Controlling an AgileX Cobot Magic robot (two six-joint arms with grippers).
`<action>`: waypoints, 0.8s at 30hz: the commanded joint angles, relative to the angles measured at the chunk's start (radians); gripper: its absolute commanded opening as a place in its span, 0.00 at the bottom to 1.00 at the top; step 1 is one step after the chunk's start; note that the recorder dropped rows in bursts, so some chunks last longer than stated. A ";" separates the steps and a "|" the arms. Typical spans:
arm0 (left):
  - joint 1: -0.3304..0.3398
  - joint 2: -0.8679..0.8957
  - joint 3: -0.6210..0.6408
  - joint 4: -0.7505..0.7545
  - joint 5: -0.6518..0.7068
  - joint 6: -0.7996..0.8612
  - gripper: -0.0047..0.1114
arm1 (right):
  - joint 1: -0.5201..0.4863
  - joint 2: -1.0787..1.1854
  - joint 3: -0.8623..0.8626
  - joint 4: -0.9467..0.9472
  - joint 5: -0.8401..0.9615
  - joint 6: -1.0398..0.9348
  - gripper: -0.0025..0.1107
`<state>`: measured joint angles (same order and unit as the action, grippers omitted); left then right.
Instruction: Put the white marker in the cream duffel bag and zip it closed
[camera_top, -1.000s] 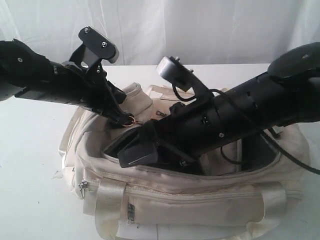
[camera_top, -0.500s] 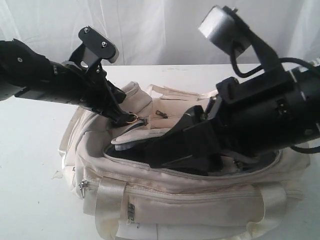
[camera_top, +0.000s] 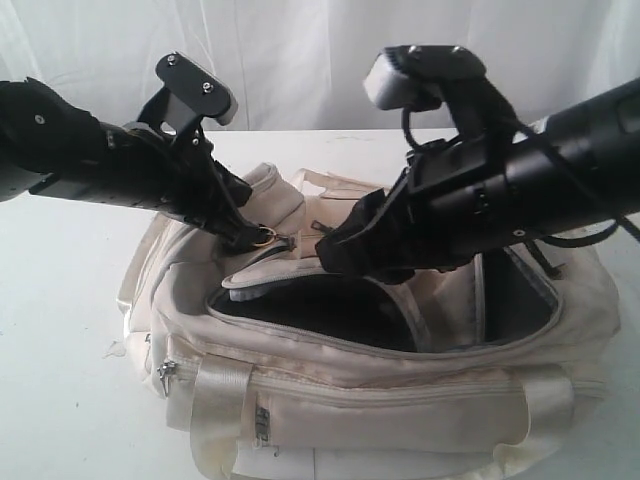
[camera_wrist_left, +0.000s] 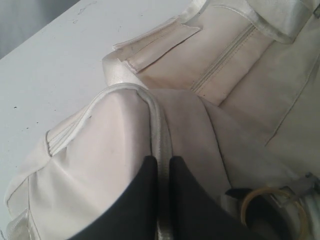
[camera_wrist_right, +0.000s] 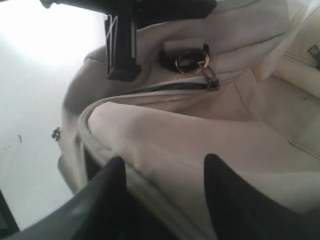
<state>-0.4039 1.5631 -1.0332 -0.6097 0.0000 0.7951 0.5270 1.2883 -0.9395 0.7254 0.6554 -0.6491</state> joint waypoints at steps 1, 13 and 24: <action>0.003 0.000 0.007 -0.019 0.023 -0.076 0.04 | 0.002 0.078 -0.055 -0.001 -0.049 -0.087 0.43; 0.077 0.000 0.007 -0.019 0.087 -0.296 0.04 | 0.002 0.207 -0.147 0.023 -0.050 -0.175 0.43; 0.122 -0.003 0.005 -0.214 0.107 -0.356 0.04 | 0.014 0.226 -0.147 0.044 -0.043 -0.361 0.43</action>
<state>-0.2872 1.5631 -1.0332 -0.7318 0.0922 0.4506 0.5315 1.5106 -1.0766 0.7629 0.6114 -0.9473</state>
